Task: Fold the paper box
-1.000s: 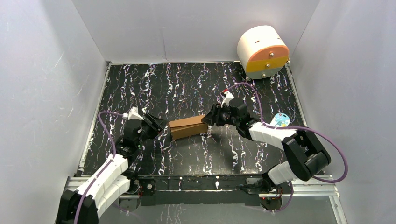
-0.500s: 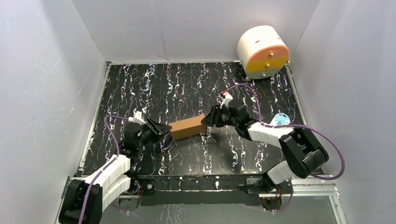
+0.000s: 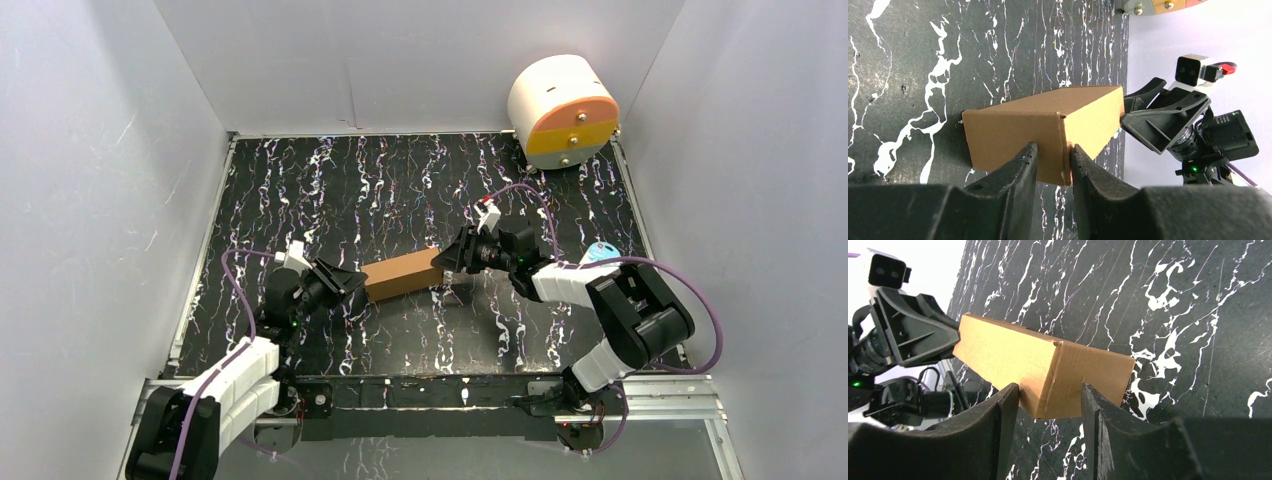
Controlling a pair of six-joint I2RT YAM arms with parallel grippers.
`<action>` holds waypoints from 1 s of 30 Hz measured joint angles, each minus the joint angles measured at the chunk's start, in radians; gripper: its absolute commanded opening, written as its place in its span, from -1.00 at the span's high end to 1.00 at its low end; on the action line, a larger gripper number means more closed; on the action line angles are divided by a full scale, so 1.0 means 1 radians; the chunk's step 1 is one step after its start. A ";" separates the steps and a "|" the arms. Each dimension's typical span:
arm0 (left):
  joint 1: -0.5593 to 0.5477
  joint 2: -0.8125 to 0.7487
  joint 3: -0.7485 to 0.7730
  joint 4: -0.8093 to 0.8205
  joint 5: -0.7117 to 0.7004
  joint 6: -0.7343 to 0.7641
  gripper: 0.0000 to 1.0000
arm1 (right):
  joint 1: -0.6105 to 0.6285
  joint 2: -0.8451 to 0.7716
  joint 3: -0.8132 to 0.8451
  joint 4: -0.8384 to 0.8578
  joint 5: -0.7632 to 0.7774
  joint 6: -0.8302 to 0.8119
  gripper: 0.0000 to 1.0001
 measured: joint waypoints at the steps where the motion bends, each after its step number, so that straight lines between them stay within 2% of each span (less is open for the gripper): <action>1: 0.000 0.007 -0.003 0.011 0.000 0.003 0.70 | -0.008 0.005 -0.002 0.008 -0.018 0.008 -0.14; 13: 0.002 0.032 -0.005 0.047 0.003 0.032 0.78 | -0.098 0.066 -0.023 0.095 -0.241 0.087 -0.14; 15: 0.002 0.034 -0.005 0.048 0.004 0.034 0.78 | -0.106 0.075 -0.027 0.108 -0.258 0.096 -0.06; 19: 0.002 0.035 -0.005 0.049 0.005 0.035 0.78 | -0.122 0.095 -0.034 0.151 -0.296 0.107 0.26; 25: 0.002 0.037 -0.012 0.068 0.005 0.029 0.76 | -0.159 0.167 -0.060 0.307 -0.380 0.147 0.59; 30: 0.003 0.049 -0.035 0.125 0.016 -0.008 0.59 | -0.170 0.224 -0.067 0.414 -0.425 0.174 0.64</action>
